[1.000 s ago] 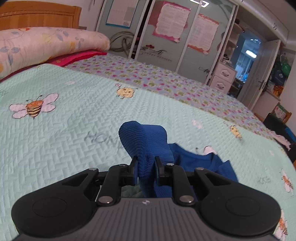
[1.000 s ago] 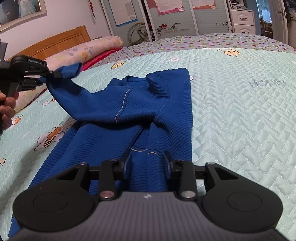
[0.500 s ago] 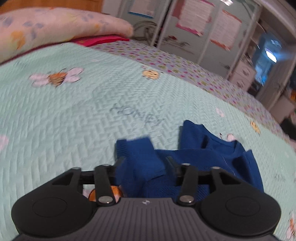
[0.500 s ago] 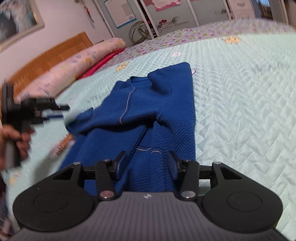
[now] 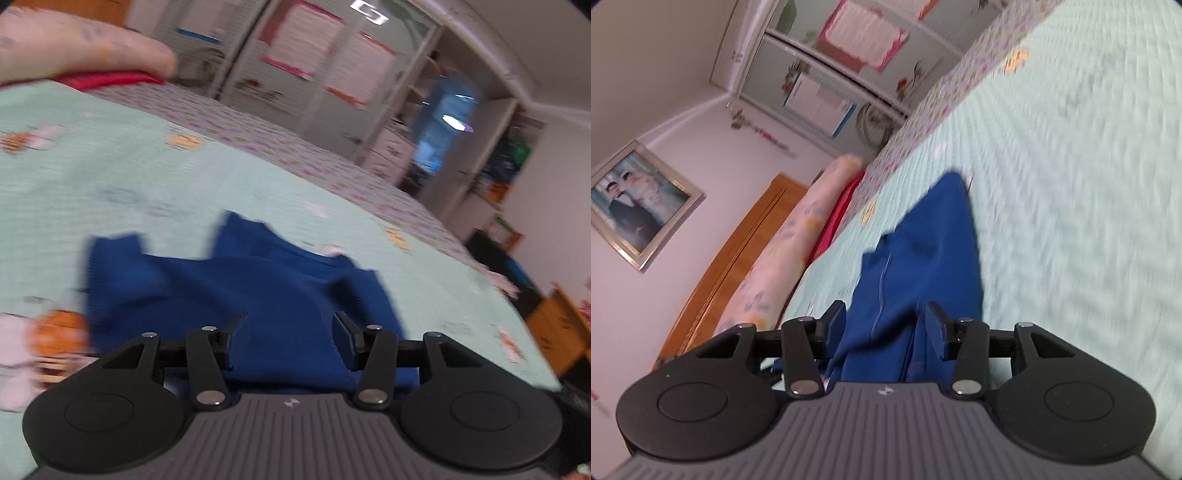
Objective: Fold clothes
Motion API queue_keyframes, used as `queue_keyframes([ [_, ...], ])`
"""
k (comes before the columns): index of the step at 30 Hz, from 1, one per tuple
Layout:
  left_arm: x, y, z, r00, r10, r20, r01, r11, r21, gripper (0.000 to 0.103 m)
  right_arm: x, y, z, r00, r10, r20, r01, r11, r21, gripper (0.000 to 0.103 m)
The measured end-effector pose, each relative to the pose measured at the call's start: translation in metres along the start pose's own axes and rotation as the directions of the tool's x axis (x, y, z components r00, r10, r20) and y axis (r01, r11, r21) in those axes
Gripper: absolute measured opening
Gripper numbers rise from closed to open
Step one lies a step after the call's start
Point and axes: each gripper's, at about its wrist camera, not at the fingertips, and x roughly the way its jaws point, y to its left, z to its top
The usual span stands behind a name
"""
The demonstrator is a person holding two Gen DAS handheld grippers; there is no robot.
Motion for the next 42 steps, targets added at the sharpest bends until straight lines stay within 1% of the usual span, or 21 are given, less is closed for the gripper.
queue_keyframes([
  [2, 0.017, -0.012, 0.003, 1.000, -0.026, -0.014, 0.026, 1.000, -0.002, 0.052, 0.014, 0.002, 0.020, 1.000, -0.001, 0.013, 0.001, 1.000, 0.009, 0.045],
  [3, 0.024, -0.018, 0.006, 0.999, -0.029, -0.016, 0.029, 1.000, 0.006, 0.052, 0.023, 0.004, 0.031, 1.000, -0.010, 0.019, 0.010, 1.000, 0.001, 0.039],
  [5, 0.039, -0.027, 0.011, 0.999, -0.031, -0.037, 0.032, 0.999, 0.042, 0.052, 0.044, 0.005, 0.052, 0.999, -0.036, 0.022, 0.037, 0.999, -0.019, 0.037],
  [7, 0.048, -0.027, 0.013, 0.999, -0.007, -0.048, 0.010, 0.998, 0.058, 0.052, 0.070, 0.003, 0.070, 0.998, -0.057, 0.016, 0.057, 0.998, -0.025, 0.037],
  [9, 0.053, -0.022, 0.014, 0.998, 0.004, -0.058, 0.000, 0.998, 0.065, 0.052, 0.097, -0.003, 0.082, 0.998, -0.069, -0.002, 0.069, 0.998, -0.006, 0.037],
  [11, 0.057, -0.019, 0.015, 0.997, 0.012, -0.074, -0.005, 0.996, 0.086, 0.052, 0.122, -0.014, 0.089, 0.998, -0.063, -0.023, 0.063, 0.998, 0.023, 0.037],
  [13, 0.061, -0.016, 0.015, 0.996, 0.020, -0.090, -0.011, 0.994, 0.107, 0.052, 0.142, -0.028, 0.090, 0.997, -0.062, -0.036, 0.064, 0.996, 0.061, 0.037],
  [16, 0.069, -0.015, 0.015, 0.993, 0.033, -0.116, -0.015, 0.988, 0.152, 0.052, 0.165, -0.054, 0.083, 0.997, -0.060, -0.059, 0.066, 0.992, 0.111, 0.037],
  [17, 0.071, -0.017, 0.015, 0.992, 0.041, -0.120, -0.020, 0.984, 0.174, 0.052, 0.169, -0.061, 0.078, 0.997, -0.052, -0.059, 0.059, 0.991, 0.120, 0.033],
  [18, 0.074, -0.018, 0.017, 0.992, 0.048, -0.116, -0.024, 0.981, 0.194, 0.052, 0.170, -0.067, 0.074, 0.998, -0.043, -0.054, 0.049, 0.991, 0.125, 0.023],
  [20, 0.076, -0.023, 0.022, 0.994, 0.040, -0.099, -0.017, 0.974, 0.227, 0.052, 0.171, -0.073, 0.070, 0.999, -0.021, -0.032, 0.025, 0.991, 0.128, 0.019],
  [22, 0.078, -0.026, 0.029, 0.997, 0.048, -0.068, -0.028, 0.963, 0.266, 0.052, 0.172, -0.071, 0.068, 0.999, -0.035, -0.029, 0.037, 0.994, 0.099, 0.017],
  [24, 0.084, -0.026, 0.036, 0.995, 0.092, -0.046, -0.073, 0.945, 0.320, 0.052, 0.174, -0.068, 0.067, 0.997, -0.072, -0.027, 0.074, 0.994, 0.075, 0.005],
  [26, 0.094, -0.020, 0.045, 0.990, 0.135, -0.039, -0.113, 0.927, 0.358, 0.052, 0.176, -0.069, 0.067, 0.997, -0.076, -0.026, 0.077, 0.994, 0.077, 0.004],
  [27, 0.099, -0.015, 0.050, 0.988, 0.146, -0.046, -0.119, 0.923, 0.366, 0.052, 0.177, -0.070, 0.067, 0.997, -0.076, -0.027, 0.078, 0.994, 0.080, 0.000],
  [29, 0.107, -0.002, 0.061, 0.989, 0.126, -0.074, -0.090, 0.923, 0.375, 0.052, 0.178, -0.072, 0.067, 0.996, -0.079, -0.030, 0.081, 0.994, 0.079, 0.000],
  [31, 0.111, 0.009, 0.071, 0.990, 0.101, -0.100, -0.053, 0.917, 0.396, 0.052, 0.177, -0.074, 0.068, 0.997, -0.076, -0.032, 0.079, 0.994, 0.075, 0.000],
  [35, 0.116, 0.011, 0.079, 0.986, 0.020, -0.163, 0.048, 0.913, 0.405, 0.052, 0.176, -0.076, 0.068, 0.997, -0.072, -0.032, 0.074, 0.995, 0.074, 0.000],
  [37, 0.121, 0.004, 0.078, 0.981, -0.019, -0.195, 0.101, 0.901, 0.422, 0.052, 0.175, -0.077, 0.068, 0.997, -0.069, -0.032, 0.072, 0.995, 0.075, 0.000],
  [38, 0.125, 0.000, 0.077, 0.977, -0.026, -0.213, 0.118, 0.893, 0.434, 0.052, 0.175, -0.078, 0.068, 0.997, -0.069, -0.031, 0.071, 0.995, 0.075, 0.000],
  [42, 0.146, -0.010, 0.071, 0.961, -0.015, -0.277, 0.153, 0.862, 0.483, 0.052, 0.174, -0.078, 0.067, 0.997, -0.067, -0.030, 0.069, 0.995, 0.076, 0.000],
])
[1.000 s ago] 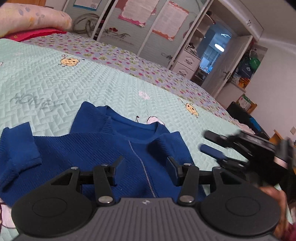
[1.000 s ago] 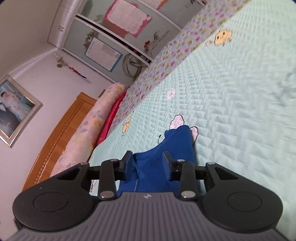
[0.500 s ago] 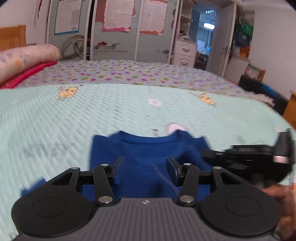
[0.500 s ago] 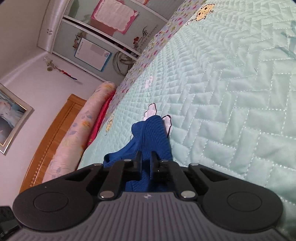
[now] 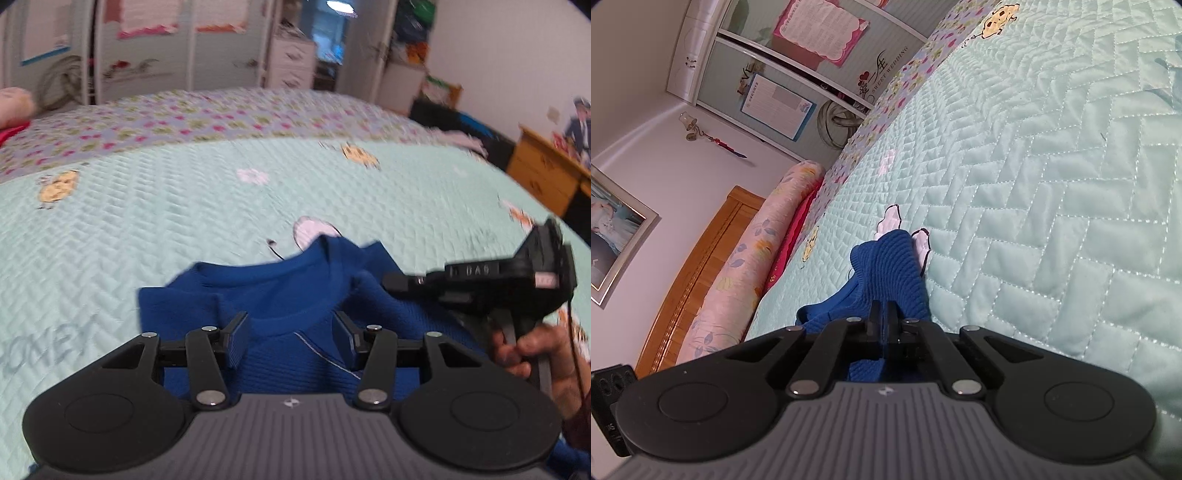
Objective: Fold clothes
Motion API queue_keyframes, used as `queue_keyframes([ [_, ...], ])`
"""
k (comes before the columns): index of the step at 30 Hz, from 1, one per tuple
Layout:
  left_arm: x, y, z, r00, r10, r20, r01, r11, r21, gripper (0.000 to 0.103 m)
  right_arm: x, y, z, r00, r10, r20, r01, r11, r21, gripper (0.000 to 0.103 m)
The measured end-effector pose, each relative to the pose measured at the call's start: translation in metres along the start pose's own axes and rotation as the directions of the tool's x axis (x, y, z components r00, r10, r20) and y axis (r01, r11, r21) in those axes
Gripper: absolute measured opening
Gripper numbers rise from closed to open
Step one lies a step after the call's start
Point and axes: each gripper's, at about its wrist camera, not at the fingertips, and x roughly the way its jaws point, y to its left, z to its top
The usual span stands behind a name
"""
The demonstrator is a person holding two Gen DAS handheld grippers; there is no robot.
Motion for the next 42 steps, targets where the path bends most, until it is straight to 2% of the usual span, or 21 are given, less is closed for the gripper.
queue_keyframes([
  [6, 0.022, 0.003, 0.003, 0.995, -0.057, -0.087, 0.060, 0.998, 0.034, 0.052, 0.001, -0.001, 0.001, 1.000, 0.004, -0.001, -0.004, 1.000, 0.002, 0.000],
  [13, 0.030, -0.009, 0.003, 0.990, -0.023, -0.137, 0.037, 0.994, 0.099, 0.051, 0.001, -0.001, 0.001, 1.000, 0.005, -0.001, -0.005, 1.000, 0.000, 0.000],
  [14, 0.029, -0.011, 0.002, 0.991, -0.020, -0.135, 0.035, 0.993, 0.110, 0.048, 0.001, -0.001, 0.001, 1.000, 0.005, -0.001, -0.005, 1.000, -0.001, 0.000],
  [16, 0.026, -0.016, 0.000, 0.992, -0.009, -0.126, 0.026, 0.991, 0.132, 0.027, 0.001, 0.000, 0.001, 1.000, 0.006, -0.002, -0.006, 1.000, -0.003, 0.000],
  [17, 0.024, -0.017, -0.001, 0.993, -0.004, -0.119, 0.020, 0.990, 0.140, 0.012, 0.001, 0.000, 0.001, 1.000, 0.006, -0.002, -0.006, 1.000, -0.004, 0.000],
  [19, 0.018, -0.018, -0.003, 0.996, 0.009, -0.091, 0.004, 0.990, 0.142, 0.005, 0.001, 0.000, 0.001, 1.000, 0.006, -0.002, -0.006, 1.000, -0.004, 0.000],
  [22, 0.001, -0.013, -0.004, 1.000, 0.010, -0.014, -0.009, 0.996, 0.085, 0.004, 0.002, 0.001, 0.000, 1.000, 0.004, -0.001, -0.004, 1.000, -0.007, 0.000],
  [25, -0.020, -0.012, -0.006, 0.999, -0.010, 0.043, 0.009, 0.999, 0.039, 0.004, 0.002, 0.003, 0.000, 1.000, -0.001, 0.001, 0.001, 1.000, -0.012, 0.000],
  [29, -0.043, -0.012, -0.011, 0.996, -0.031, 0.084, 0.031, 1.000, 0.006, 0.004, 0.003, 0.005, 0.000, 1.000, -0.011, 0.002, 0.011, 1.000, -0.022, 0.000],
  [31, -0.047, -0.009, -0.015, 0.997, -0.046, 0.068, 0.048, 0.998, -0.031, 0.004, 0.004, 0.007, -0.001, 1.000, -0.023, 0.003, 0.023, 0.999, -0.038, 0.000],
  [33, -0.043, -0.010, -0.022, 0.999, -0.035, 0.014, 0.036, 0.998, -0.056, 0.004, 0.005, 0.011, -0.002, 0.999, -0.040, 0.006, 0.040, 0.997, -0.062, 0.000],
  [36, -0.027, -0.016, -0.032, 0.996, 0.001, -0.085, -0.004, 0.999, -0.032, 0.003, 0.007, 0.017, -0.003, 0.998, -0.065, 0.009, 0.065, 0.993, -0.100, 0.000],
  [42, -0.012, -0.025, -0.029, 0.991, 0.062, -0.119, -0.064, 0.998, -0.011, 0.003, 0.007, 0.014, 0.000, 0.999, -0.048, 0.004, 0.048, 0.995, -0.087, 0.000],
])
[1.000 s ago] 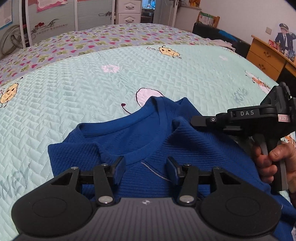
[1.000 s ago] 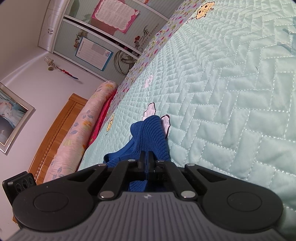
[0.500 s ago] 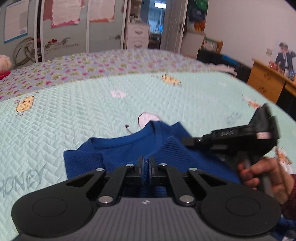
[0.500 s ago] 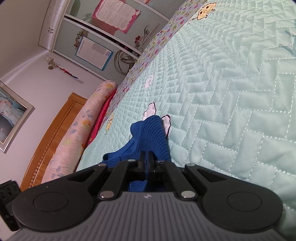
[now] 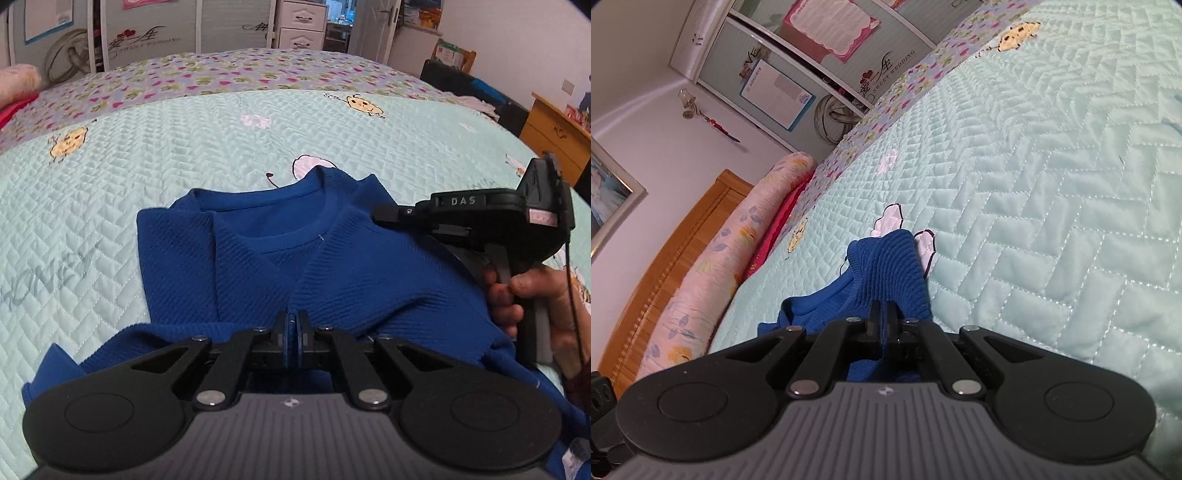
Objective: Fold clothes
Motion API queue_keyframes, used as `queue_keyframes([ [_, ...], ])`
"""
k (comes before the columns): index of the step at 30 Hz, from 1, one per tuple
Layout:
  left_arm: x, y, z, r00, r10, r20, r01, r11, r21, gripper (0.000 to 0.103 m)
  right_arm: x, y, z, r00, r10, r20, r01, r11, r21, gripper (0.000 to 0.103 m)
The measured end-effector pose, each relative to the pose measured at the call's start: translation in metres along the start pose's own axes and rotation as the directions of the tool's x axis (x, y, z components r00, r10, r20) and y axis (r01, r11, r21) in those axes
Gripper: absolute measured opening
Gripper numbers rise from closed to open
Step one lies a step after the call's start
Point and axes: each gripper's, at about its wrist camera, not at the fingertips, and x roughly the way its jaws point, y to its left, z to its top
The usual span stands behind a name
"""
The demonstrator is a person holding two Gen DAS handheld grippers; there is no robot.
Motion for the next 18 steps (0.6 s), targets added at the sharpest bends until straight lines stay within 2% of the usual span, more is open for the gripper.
queue_keyframes([
  [2, -0.004, -0.003, -0.001, 1.000, 0.010, -0.007, -0.010, 1.000, 0.012, 0.003, -0.004, 0.000, 0.002, 0.999, 0.032, 0.017, -0.032, 0.999, 0.010, 0.005],
  [3, -0.007, -0.002, -0.003, 1.000, 0.012, -0.009, -0.012, 1.000, 0.015, 0.003, -0.009, 0.001, 0.003, 0.997, 0.055, 0.051, -0.055, 0.998, 0.002, 0.018],
  [5, -0.011, 0.002, -0.009, 1.000, 0.003, -0.009, -0.003, 1.000, 0.010, 0.003, -0.019, 0.003, 0.005, 0.987, 0.099, 0.127, -0.096, 0.995, -0.026, 0.037],
  [6, -0.011, 0.003, -0.010, 1.000, -0.001, -0.006, 0.001, 1.000, 0.007, 0.003, -0.021, 0.004, 0.006, 0.984, 0.104, 0.147, -0.100, 0.994, -0.034, 0.039],
  [12, -0.006, 0.001, -0.008, 1.000, 0.016, -0.004, -0.016, 1.000, 0.017, 0.005, -0.008, -0.004, 0.009, 0.996, 0.037, 0.085, -0.038, 0.999, 0.005, 0.034],
  [15, -0.006, -0.002, -0.007, 1.000, 0.025, -0.010, -0.024, 0.999, 0.036, 0.005, -0.018, -0.007, 0.011, 0.988, 0.029, 0.150, -0.036, 0.999, 0.040, 0.037],
  [17, -0.006, -0.002, -0.008, 1.000, 0.027, -0.006, -0.026, 0.999, 0.034, 0.005, -0.023, -0.009, 0.015, 0.981, -0.017, 0.196, 0.010, 0.999, 0.039, 0.043],
  [18, -0.006, -0.002, -0.010, 1.000, 0.028, -0.001, -0.028, 0.999, 0.030, 0.005, -0.021, -0.010, 0.017, 0.982, -0.036, 0.187, 0.031, 0.999, 0.032, 0.043],
])
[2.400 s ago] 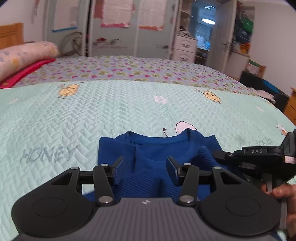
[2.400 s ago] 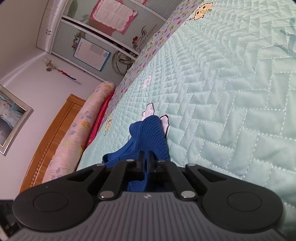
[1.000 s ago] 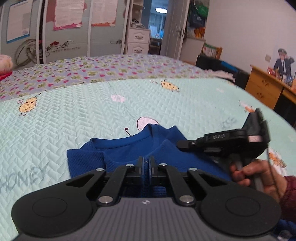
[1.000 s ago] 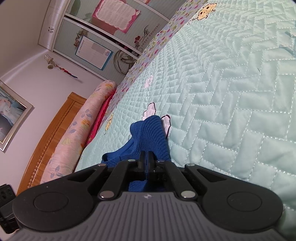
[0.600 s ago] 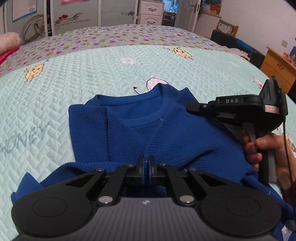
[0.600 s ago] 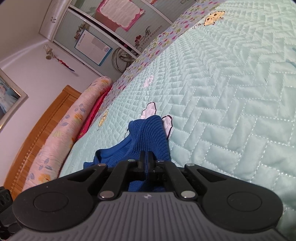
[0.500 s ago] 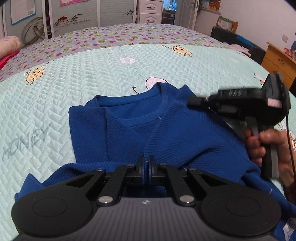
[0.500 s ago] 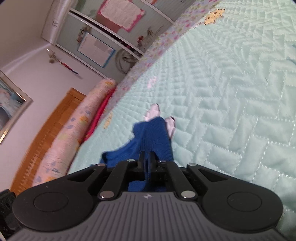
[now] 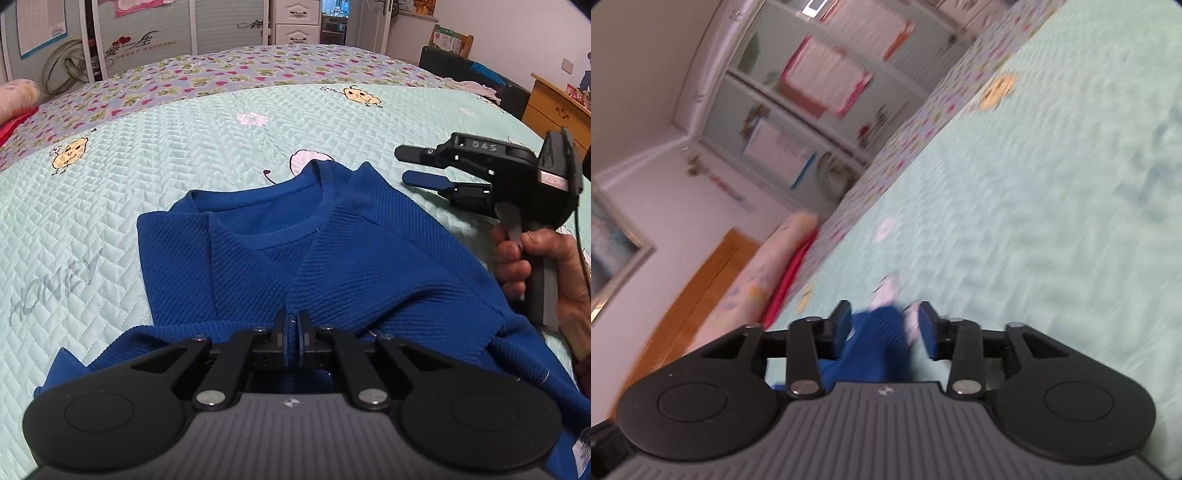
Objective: Fold clothes
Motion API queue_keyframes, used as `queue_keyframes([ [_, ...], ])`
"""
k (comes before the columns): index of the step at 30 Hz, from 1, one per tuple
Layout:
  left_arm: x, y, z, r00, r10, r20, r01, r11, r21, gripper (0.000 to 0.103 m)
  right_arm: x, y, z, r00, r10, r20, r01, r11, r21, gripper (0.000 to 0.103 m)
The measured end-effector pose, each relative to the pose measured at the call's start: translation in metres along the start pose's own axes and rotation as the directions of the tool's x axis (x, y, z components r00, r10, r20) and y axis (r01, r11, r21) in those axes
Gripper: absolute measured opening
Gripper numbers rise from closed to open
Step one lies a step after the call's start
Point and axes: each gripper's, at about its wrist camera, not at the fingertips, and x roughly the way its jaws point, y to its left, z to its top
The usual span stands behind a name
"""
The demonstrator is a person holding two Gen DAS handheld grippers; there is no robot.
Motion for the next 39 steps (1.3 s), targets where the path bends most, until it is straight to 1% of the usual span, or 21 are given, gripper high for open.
queue_keyframes([
  [4, 0.001, -0.001, -0.006, 1.000, 0.009, 0.028, -0.009, 1.000, -0.017, 0.005, 0.021, 0.005, 0.000, 0.996, 0.021, -0.090, -0.027, 0.998, -0.062, 0.043],
  [8, 0.002, 0.003, -0.006, 1.000, -0.002, 0.031, 0.003, 0.999, -0.041, 0.005, 0.030, 0.008, 0.000, 0.991, 0.035, -0.127, -0.048, 0.994, -0.096, 0.041],
  [10, 0.002, 0.004, -0.006, 1.000, -0.007, 0.029, 0.009, 0.999, -0.049, 0.005, 0.030, 0.005, 0.001, 0.988, 0.052, -0.143, -0.064, 0.995, -0.081, 0.024],
  [11, 0.002, 0.004, -0.006, 1.000, -0.008, 0.029, 0.009, 0.999, -0.049, 0.005, 0.030, 0.002, 0.001, 0.987, 0.057, -0.149, -0.067, 0.995, -0.067, 0.007],
  [13, 0.002, 0.002, -0.006, 1.000, -0.003, 0.030, 0.004, 0.999, -0.041, 0.005, 0.026, 0.005, 0.000, 0.991, 0.054, -0.125, -0.065, 0.994, -0.085, 0.005],
  [15, 0.002, 0.001, -0.006, 1.000, 0.003, 0.030, -0.002, 0.999, -0.032, 0.005, 0.021, 0.020, -0.005, 0.997, 0.017, -0.076, -0.031, 0.982, -0.188, 0.004],
  [18, 0.002, 0.000, -0.006, 1.000, 0.009, 0.029, -0.008, 1.000, -0.029, 0.005, 0.020, 0.047, -0.018, 0.997, -0.079, -0.021, 0.066, 0.928, -0.367, 0.004],
  [20, 0.002, 0.001, -0.006, 1.000, 0.012, 0.028, -0.011, 0.999, -0.033, 0.006, 0.022, 0.057, -0.024, 0.992, -0.123, -0.001, 0.111, 0.896, -0.431, 0.004],
  [21, 0.002, 0.001, -0.006, 1.000, 0.014, 0.027, -0.013, 0.999, -0.037, 0.006, 0.024, 0.057, -0.024, 0.990, -0.140, -0.008, 0.122, 0.892, -0.435, 0.004],
  [23, 0.001, 0.001, -0.006, 1.000, 0.017, 0.025, -0.016, 0.999, -0.044, 0.006, 0.030, 0.050, -0.020, 0.986, -0.162, -0.045, 0.131, 0.906, -0.402, 0.004],
  [24, 0.001, 0.001, -0.006, 1.000, 0.017, 0.022, -0.016, 0.999, -0.043, 0.006, 0.031, 0.043, -0.016, 0.986, -0.152, -0.068, 0.118, 0.927, -0.357, 0.006],
  [26, 0.000, 0.001, -0.005, 1.000, 0.012, 0.012, -0.011, 0.999, -0.045, 0.006, 0.030, 0.025, -0.008, 0.989, -0.101, -0.110, 0.072, 0.967, -0.243, 0.009],
  [27, -0.001, 0.002, -0.004, 1.000, 0.007, 0.007, -0.006, 0.999, -0.053, 0.006, 0.029, 0.016, -0.003, 0.990, -0.066, -0.123, 0.043, 0.982, -0.183, 0.012],
  [29, -0.001, 0.002, -0.002, 1.000, 0.003, -0.001, -0.003, 0.999, -0.053, 0.006, 0.027, 0.005, 0.002, 0.992, -0.012, -0.126, 0.000, 0.995, -0.095, 0.013],
  [32, -0.002, 0.002, 0.000, 1.000, -0.003, -0.005, 0.003, 0.999, -0.051, 0.006, 0.026, 0.007, 0.001, 0.993, -0.002, -0.119, -0.010, 0.995, -0.096, 0.021],
  [34, -0.005, 0.003, 0.001, 1.000, -0.009, 0.010, 0.010, 0.998, -0.059, 0.007, 0.026, 0.010, 0.000, 0.993, 0.001, -0.117, -0.012, 0.995, -0.097, 0.024],
  [35, -0.007, 0.003, 0.003, 1.000, -0.015, 0.023, 0.017, 0.998, -0.066, 0.011, 0.027, 0.011, 0.000, 0.993, 0.002, -0.116, -0.013, 0.995, -0.097, 0.024],
  [36, -0.009, 0.003, 0.004, 0.999, -0.021, 0.037, 0.024, 0.997, -0.073, 0.022, 0.027, 0.012, 0.000, 0.993, 0.003, -0.115, -0.014, 0.995, -0.098, 0.024],
  [37, -0.009, 0.003, 0.006, 0.998, -0.026, 0.050, 0.030, 0.997, -0.076, 0.028, 0.027, 0.011, 0.000, 0.993, 0.007, -0.114, -0.018, 0.996, -0.091, 0.024],
  [38, -0.008, 0.002, 0.009, 0.998, -0.030, 0.064, 0.035, 0.996, -0.076, 0.039, 0.027, 0.010, 0.000, 0.993, 0.013, -0.114, -0.023, 0.997, -0.080, 0.024],
  [39, -0.007, 0.002, 0.012, 0.996, -0.034, 0.077, 0.040, 0.996, -0.076, 0.043, 0.026, 0.009, 0.000, 0.993, 0.019, -0.113, -0.027, 0.997, -0.070, 0.024],
])
